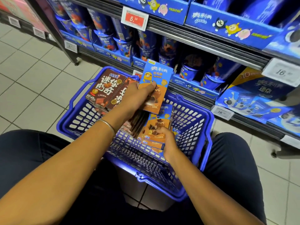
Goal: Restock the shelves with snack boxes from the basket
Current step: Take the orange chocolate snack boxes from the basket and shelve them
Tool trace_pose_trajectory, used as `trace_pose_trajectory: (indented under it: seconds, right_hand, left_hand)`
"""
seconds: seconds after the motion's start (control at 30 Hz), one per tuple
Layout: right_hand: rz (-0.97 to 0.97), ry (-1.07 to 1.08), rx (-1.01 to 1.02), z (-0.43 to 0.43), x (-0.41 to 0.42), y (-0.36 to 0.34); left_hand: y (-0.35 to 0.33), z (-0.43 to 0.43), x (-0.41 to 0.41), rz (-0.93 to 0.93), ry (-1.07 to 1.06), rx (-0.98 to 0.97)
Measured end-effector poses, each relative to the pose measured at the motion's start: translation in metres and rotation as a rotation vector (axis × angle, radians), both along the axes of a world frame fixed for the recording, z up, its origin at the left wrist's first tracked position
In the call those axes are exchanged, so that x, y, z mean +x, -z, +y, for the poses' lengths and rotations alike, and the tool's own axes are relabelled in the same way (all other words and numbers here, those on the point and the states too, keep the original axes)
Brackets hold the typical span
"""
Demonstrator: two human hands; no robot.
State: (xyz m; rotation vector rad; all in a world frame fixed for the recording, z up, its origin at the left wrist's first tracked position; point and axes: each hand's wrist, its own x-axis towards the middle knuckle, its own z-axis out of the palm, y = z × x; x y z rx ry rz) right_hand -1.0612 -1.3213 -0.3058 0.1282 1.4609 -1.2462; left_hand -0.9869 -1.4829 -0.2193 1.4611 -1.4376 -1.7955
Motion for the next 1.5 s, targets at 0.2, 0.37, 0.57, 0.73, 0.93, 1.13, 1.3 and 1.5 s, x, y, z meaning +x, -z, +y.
trace_pose_trajectory:
  seconds: [0.2,0.37,0.57,0.73,0.93,1.13,1.3,1.5]
  right_hand:
    - [0.083,0.178,-0.272,0.027,-0.002,-0.034]
    - [-0.025,0.248,-0.493,0.024,-0.026,-0.066]
    - [-0.018,0.180,-0.602,-0.006,-0.047,-0.108]
    - [0.078,0.078,-0.504,-0.024,-0.047,-0.117]
    - [0.111,-0.060,-0.474,-0.032,-0.049,-0.122]
    - [0.190,-0.133,-0.504,-0.037,-0.049,-0.125]
    - [0.203,-0.129,-0.490,-0.035,-0.043,-0.121]
    - [0.121,-0.112,-0.573,-0.032,-0.043,-0.121]
  left_hand:
    - [-0.017,-0.010,0.000,0.020,-0.115,-0.146]
    - [-0.018,-0.016,0.005,0.006,-0.106,-0.234]
    - [-0.009,-0.003,-0.001,-0.039,0.009,-0.221]
    - [-0.029,0.014,-0.011,0.009,0.085,-0.017]
    - [-0.048,0.030,-0.010,0.209,0.253,0.075]
    - [-0.062,0.018,-0.012,0.149,0.234,0.118]
    - [-0.051,0.013,0.004,0.226,0.278,0.148]
    - [-0.046,0.014,-0.004,0.304,0.160,0.156]
